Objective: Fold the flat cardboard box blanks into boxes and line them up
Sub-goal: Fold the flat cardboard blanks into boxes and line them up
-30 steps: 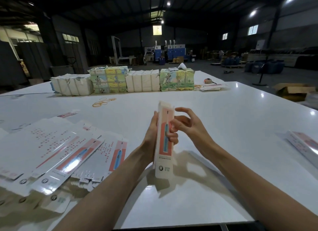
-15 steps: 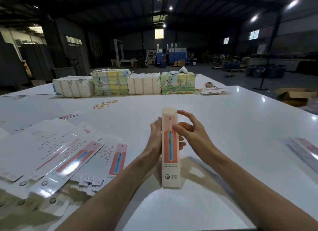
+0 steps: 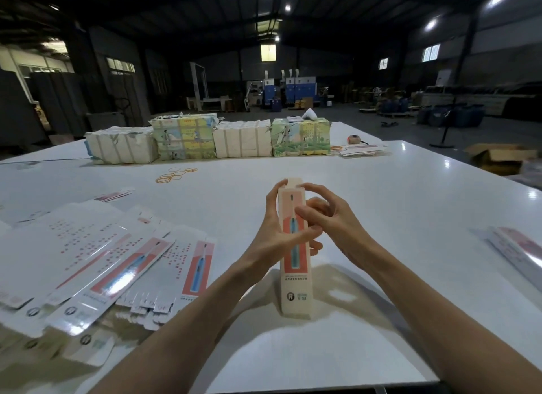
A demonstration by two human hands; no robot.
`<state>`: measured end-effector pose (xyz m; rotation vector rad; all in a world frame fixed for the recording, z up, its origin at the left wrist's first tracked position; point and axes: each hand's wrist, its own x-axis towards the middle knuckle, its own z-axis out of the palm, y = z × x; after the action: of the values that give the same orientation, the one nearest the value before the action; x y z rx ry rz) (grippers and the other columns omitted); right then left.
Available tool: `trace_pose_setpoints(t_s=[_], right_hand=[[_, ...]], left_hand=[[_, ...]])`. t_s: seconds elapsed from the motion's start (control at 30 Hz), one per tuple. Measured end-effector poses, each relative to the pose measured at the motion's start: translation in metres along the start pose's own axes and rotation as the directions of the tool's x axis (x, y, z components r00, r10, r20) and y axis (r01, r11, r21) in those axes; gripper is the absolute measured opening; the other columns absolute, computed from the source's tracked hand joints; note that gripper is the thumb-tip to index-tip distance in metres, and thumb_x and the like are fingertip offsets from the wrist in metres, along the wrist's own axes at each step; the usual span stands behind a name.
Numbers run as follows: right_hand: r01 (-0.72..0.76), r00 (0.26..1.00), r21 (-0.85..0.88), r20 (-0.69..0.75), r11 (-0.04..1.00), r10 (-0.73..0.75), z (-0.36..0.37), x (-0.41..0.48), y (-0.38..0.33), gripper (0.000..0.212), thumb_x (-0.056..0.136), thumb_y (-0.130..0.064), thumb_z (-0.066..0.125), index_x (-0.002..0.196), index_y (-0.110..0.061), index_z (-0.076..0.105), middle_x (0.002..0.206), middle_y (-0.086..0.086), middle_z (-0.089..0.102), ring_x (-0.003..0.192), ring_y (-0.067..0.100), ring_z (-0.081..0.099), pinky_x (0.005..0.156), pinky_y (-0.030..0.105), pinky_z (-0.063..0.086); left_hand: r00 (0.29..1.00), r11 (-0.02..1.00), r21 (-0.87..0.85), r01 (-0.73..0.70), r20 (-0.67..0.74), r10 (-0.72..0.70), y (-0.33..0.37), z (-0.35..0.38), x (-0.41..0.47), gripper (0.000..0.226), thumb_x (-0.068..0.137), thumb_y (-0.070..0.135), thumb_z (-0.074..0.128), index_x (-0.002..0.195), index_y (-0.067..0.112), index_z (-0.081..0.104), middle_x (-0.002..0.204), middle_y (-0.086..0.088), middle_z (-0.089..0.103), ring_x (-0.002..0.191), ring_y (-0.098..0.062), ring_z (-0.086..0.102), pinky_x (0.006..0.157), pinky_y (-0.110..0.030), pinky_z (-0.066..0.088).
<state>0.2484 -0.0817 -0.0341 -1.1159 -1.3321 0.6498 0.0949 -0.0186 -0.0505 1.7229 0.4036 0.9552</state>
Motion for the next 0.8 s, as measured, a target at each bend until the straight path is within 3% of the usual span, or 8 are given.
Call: trace_pose_setpoints(t_s=[0.17,0.27,0.4,0.5,0.63,0.8], right_hand=[[-0.046,0.998,-0.081,0.036,0.996,0.049,-0.001,0.0,0.0,0.028,0.1,-0.034,0.069,0.124,-0.022,0.062,0.102,0.001,0.076,0.097,0.02,0.076,0.08,0.029,0.062],[-0.083,0.996,-0.104,0.035,0.991,0.087,0.003,0.0,0.004,0.027,0.102,-0.033,0.066,0.124,-0.019,0.06,0.104,0.004,0.075,0.098,0.022,0.075,0.089,0.037,0.064],[-0.085,0.996,-0.062,0.026,0.994,0.087,0.007,0.001,0.004,0.028,0.103,-0.035,0.064,0.127,-0.022,0.059,0.107,0.002,0.076,0.103,0.021,0.075,0.09,0.034,0.063],[-0.038,0.998,-0.034,-0.051,0.999,0.037,0.006,0.002,0.004,0.027,0.106,-0.041,0.057,0.124,-0.021,0.062,0.107,-0.002,0.077,0.104,0.02,0.076,0.087,0.03,0.063],[-0.04,0.97,0.065,-0.235,0.997,0.054,0.0,0.006,0.006,0.025,0.11,-0.033,0.05,0.131,-0.022,0.06,0.107,0.006,0.078,0.099,0.026,0.077,0.084,0.036,0.064],[-0.016,0.981,-0.006,-0.192,1.0,0.015,-0.009,0.007,0.003,0.019,0.108,-0.02,0.057,0.122,-0.018,0.07,0.103,0.001,0.08,0.099,0.026,0.078,0.077,0.034,0.065]], left_hand=[[0.989,0.983,-0.117,0.142,0.05,-0.137,-0.003,0.0,0.0,0.086,0.084,0.006,0.085,0.138,0.052,0.037,0.125,-0.007,0.062,0.101,-0.03,0.077,0.076,-0.043,0.065],[0.986,0.983,-0.081,0.165,0.01,-0.165,-0.005,0.0,-0.002,0.08,0.084,0.01,0.079,0.139,0.049,0.036,0.117,-0.013,0.063,0.088,-0.031,0.079,0.069,-0.039,0.065],[0.99,0.99,-0.035,0.138,-0.037,-0.139,-0.004,0.001,-0.002,0.083,0.085,0.008,0.079,0.138,0.051,0.033,0.111,-0.011,0.064,0.077,-0.031,0.079,0.063,-0.035,0.064],[0.99,0.99,-0.012,0.138,-0.021,-0.138,-0.002,-0.001,-0.002,0.083,0.084,0.011,0.08,0.134,0.058,0.032,0.111,-0.013,0.064,0.077,-0.033,0.079,0.065,-0.037,0.065],[0.987,0.989,0.014,0.146,0.06,-0.146,-0.002,-0.002,-0.002,0.087,0.085,0.011,0.082,0.137,0.059,0.031,0.117,-0.011,0.063,0.079,-0.032,0.078,0.066,-0.037,0.064],[0.979,0.99,-0.003,0.141,0.149,-0.139,-0.004,-0.001,-0.004,0.09,0.085,0.005,0.081,0.142,0.053,0.03,0.114,-0.012,0.064,0.077,-0.032,0.077,0.066,-0.039,0.064]])
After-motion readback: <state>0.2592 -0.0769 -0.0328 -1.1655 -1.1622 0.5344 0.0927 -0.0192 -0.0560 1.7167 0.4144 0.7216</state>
